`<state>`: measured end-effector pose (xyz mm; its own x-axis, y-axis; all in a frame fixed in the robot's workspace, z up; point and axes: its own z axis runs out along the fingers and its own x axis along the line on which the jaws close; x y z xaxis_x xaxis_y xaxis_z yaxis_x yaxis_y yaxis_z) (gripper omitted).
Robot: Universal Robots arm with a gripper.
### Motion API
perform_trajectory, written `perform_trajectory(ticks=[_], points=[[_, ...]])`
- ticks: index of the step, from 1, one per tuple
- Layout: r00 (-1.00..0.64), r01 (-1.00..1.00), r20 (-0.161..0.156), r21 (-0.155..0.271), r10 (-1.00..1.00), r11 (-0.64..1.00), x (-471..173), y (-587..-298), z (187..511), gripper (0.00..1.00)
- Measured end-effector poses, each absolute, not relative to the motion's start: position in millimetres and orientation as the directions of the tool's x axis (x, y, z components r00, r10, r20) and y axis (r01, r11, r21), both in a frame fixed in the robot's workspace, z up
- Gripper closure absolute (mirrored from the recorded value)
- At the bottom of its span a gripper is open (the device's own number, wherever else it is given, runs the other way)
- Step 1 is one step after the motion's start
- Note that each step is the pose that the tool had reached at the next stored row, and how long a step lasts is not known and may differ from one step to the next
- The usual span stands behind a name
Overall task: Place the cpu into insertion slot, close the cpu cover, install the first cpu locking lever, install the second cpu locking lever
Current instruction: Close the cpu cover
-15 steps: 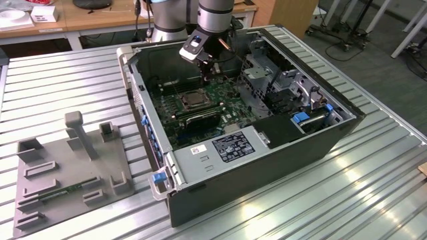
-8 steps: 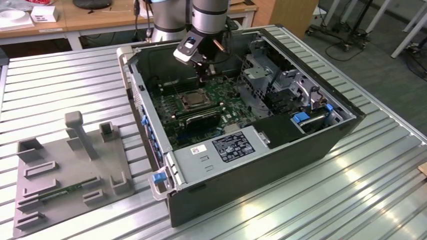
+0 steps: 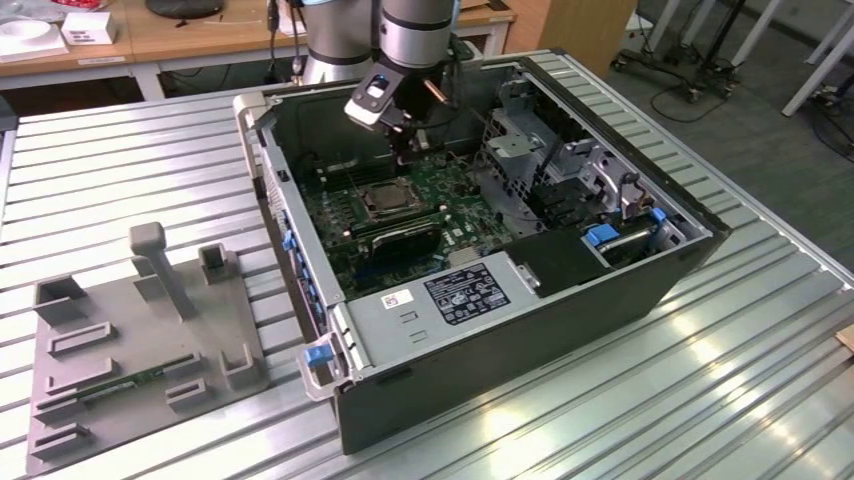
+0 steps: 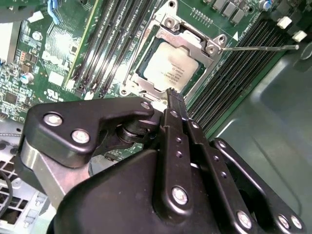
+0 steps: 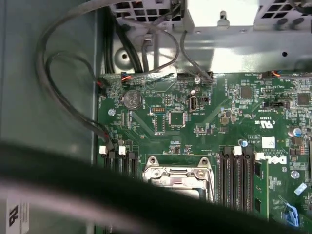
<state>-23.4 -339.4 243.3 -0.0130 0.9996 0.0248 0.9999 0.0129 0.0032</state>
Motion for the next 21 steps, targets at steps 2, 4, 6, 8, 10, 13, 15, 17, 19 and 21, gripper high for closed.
perform_trajectory(ticks=[2, 4, 6, 8, 10, 13, 15, 17, 19, 21], points=[[-0.052, 0.999, 0.025, 0.003, 0.998, 0.052, -23.3, -339.4, 243.2, 0.89], [-0.088, 0.996, 0.025, 0.003, 0.996, 0.088, -23.3, -339.3, 243.0, 0.89], [-0.124, 0.992, 0.025, 0.003, 0.992, 0.124, -23.3, -339.4, 242.9, 0.89], [-0.161, 0.987, 0.025, 0.003, 0.987, 0.160, -23.3, -339.3, 242.7, 0.89], [-0.196, 0.981, 0.025, 0.003, 0.980, 0.196, -23.3, -339.3, 242.4, 0.89], [-0.248, 0.969, 0.025, 0.003, 0.968, 0.248, -23.3, -339.3, 242.1, 0.89], [-0.284, 0.959, 0.025, 0.003, 0.958, 0.284, -23.3, -339.3, 241.9, 0.89], [-0.294, 0.956, 0.025, 0.003, 0.956, 0.294, -23.3, -339.3, 242.0, 0.89], [-0.294, 0.956, 0.025, 0.003, 0.955, 0.294, -23.3, -339.4, 242.0, 0.89], [-0.294, 0.956, 0.025, 0.003, 0.955, 0.294, -23.3, -339.4, 242.0, 0.89]])
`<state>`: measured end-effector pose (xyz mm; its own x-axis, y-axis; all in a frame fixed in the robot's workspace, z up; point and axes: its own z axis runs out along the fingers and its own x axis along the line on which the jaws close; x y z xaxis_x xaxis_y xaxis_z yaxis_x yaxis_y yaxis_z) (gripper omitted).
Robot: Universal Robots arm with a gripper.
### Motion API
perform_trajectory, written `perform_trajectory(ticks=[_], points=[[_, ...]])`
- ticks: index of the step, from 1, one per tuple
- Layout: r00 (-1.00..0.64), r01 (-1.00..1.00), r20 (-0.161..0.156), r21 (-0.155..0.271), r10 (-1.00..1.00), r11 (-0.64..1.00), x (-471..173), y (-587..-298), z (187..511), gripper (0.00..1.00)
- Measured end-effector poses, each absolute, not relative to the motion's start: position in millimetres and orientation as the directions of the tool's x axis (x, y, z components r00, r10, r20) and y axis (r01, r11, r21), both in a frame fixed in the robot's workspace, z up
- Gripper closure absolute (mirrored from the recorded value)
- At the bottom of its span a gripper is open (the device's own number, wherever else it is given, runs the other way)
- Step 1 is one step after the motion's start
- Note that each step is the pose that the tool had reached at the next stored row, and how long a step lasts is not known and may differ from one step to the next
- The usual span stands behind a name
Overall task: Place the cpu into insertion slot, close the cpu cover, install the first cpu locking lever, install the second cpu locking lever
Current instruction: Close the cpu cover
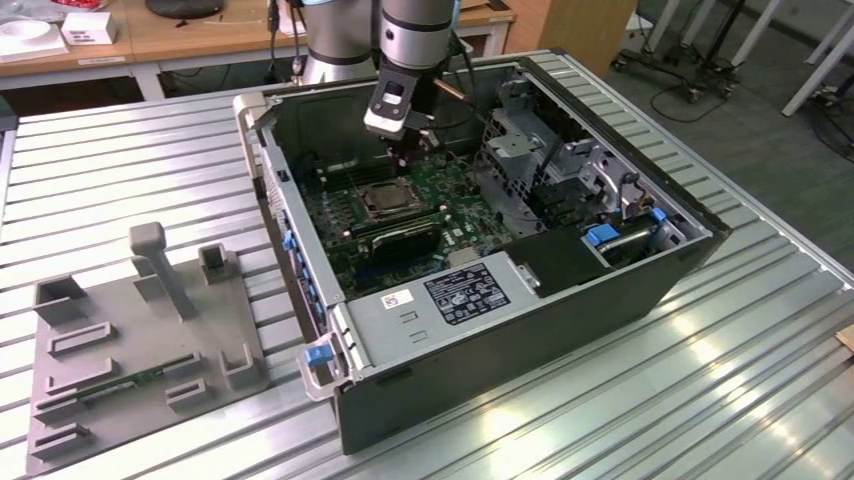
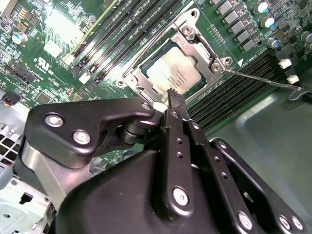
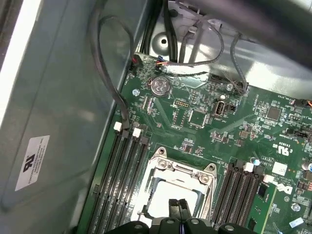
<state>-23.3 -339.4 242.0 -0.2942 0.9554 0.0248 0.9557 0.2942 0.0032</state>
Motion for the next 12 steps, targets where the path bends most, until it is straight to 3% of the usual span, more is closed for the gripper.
perform_trajectory(ticks=[12], points=[[-0.464, 0.886, 0.025, 0.003, 0.885, 0.464, -23.3, -339.3, 241.2, 0.89]])
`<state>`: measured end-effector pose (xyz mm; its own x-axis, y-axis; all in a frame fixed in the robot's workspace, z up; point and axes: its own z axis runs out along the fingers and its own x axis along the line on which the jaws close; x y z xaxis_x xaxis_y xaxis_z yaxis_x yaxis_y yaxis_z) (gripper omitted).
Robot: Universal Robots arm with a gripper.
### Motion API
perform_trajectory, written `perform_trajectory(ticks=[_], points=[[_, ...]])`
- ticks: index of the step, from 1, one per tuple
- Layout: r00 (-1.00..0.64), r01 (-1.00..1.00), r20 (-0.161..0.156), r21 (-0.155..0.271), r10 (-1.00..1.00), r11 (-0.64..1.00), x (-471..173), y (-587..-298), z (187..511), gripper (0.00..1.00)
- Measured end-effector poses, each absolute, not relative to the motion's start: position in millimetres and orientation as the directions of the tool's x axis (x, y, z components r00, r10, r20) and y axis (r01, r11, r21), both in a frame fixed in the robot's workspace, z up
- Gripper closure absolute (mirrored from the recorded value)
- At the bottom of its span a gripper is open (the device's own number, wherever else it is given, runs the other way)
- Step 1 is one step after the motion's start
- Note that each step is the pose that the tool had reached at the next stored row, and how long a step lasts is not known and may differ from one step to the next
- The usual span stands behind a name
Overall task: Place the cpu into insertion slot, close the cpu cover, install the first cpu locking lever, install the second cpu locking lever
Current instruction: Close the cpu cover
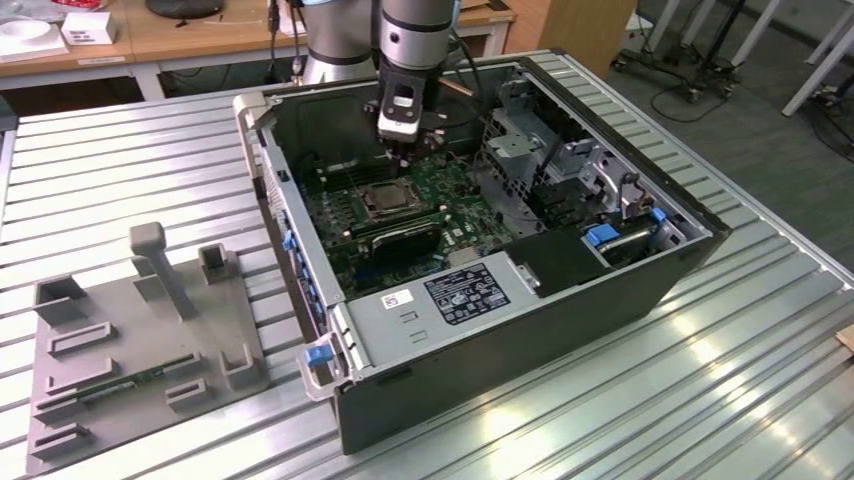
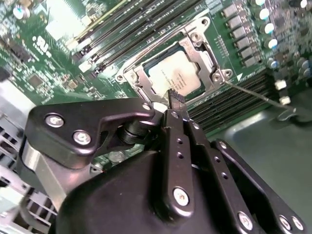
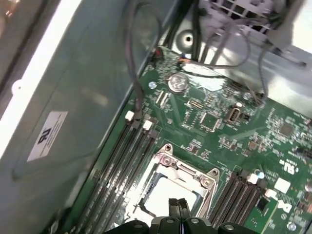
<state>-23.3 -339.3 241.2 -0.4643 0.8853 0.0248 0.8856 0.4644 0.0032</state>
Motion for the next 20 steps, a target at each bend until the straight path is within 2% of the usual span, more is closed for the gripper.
perform_trajectory(ticks=[20], points=[[-0.749, 0.662, 0.025, 0.003, 0.662, 0.750, -23.3, -339.3, 240.1, 0.89]])
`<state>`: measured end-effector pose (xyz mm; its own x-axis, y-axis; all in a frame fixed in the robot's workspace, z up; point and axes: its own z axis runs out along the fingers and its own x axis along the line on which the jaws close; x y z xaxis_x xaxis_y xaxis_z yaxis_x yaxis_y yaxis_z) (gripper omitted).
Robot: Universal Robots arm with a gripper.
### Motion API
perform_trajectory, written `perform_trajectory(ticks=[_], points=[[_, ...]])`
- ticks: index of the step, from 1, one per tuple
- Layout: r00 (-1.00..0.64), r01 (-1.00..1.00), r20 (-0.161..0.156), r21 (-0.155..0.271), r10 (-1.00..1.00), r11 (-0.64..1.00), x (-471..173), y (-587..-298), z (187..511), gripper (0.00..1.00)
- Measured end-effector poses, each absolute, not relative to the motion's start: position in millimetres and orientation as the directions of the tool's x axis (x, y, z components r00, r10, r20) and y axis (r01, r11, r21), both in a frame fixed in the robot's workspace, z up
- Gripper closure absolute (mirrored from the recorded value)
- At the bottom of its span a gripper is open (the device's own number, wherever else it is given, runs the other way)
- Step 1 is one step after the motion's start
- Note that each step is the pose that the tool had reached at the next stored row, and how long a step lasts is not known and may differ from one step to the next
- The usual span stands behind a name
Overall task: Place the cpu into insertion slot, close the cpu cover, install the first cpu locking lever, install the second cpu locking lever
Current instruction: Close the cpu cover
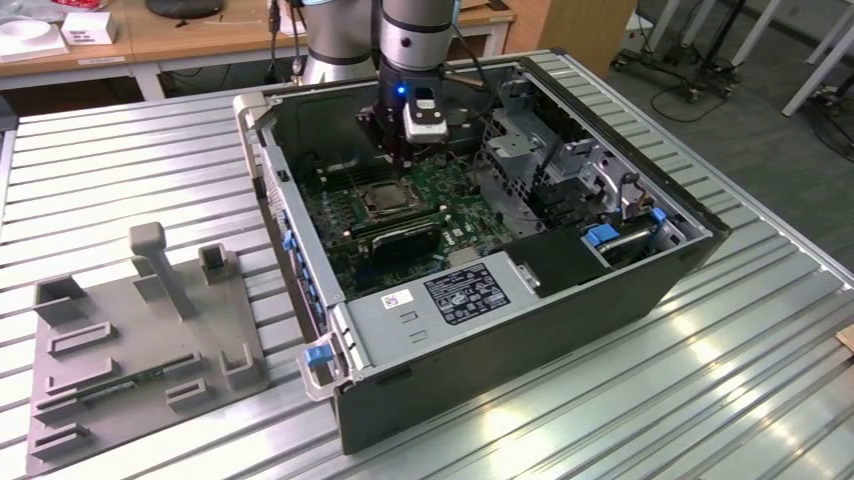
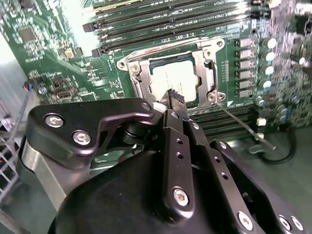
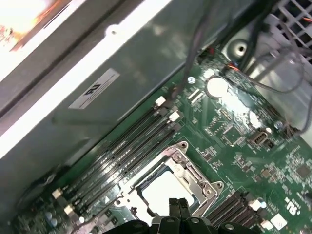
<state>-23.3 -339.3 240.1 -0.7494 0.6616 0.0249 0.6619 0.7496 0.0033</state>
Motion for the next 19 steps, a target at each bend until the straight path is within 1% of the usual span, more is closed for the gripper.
perform_trajectory(ticks=[6, 13, 19], points=[[-0.815, 0.580, 0.025, 0.003, 0.579, 0.815, -23.3, -339.4, 239.7, 0.89], [-0.820, 0.572, 0.025, 0.003, 0.572, 0.820, -23.3, -339.3, 239.6, 0.89], [-0.874, 0.486, 0.025, 0.003, 0.486, 0.874, -23.3, -339.3, 239.3, 0.89]])
